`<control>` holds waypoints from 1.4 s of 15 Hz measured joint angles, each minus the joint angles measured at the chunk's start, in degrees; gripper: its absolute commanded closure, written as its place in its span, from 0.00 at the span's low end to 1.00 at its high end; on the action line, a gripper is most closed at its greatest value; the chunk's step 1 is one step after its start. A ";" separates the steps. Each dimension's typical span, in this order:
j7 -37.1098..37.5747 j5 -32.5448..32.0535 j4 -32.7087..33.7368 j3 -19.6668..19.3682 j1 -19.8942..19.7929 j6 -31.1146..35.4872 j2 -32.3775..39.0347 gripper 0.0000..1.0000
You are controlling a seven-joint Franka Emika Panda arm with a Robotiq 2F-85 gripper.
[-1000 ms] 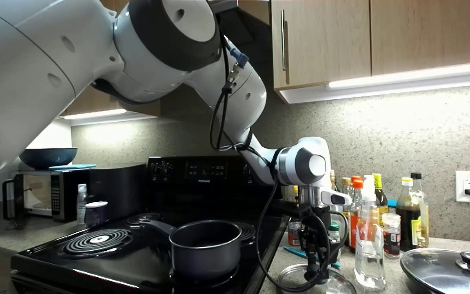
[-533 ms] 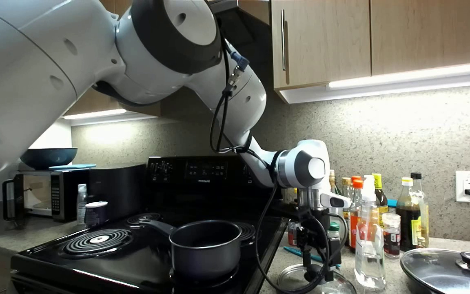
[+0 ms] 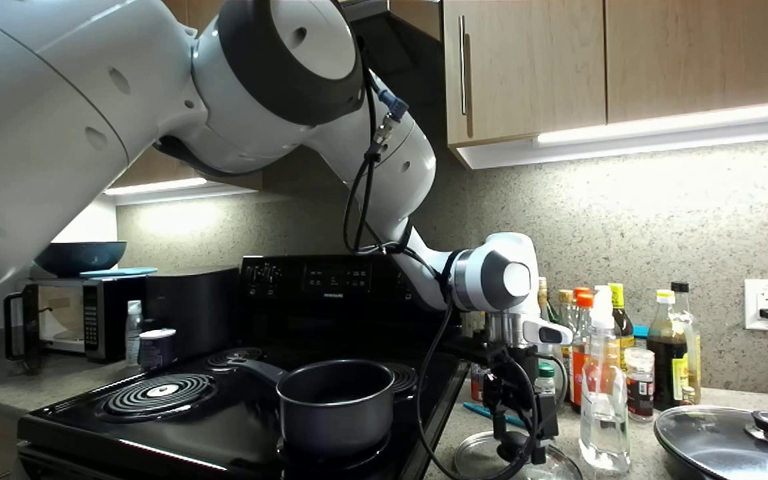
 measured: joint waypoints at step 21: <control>-0.01 0.87 -1.85 0.56 -0.01 8.08 -0.38 0.00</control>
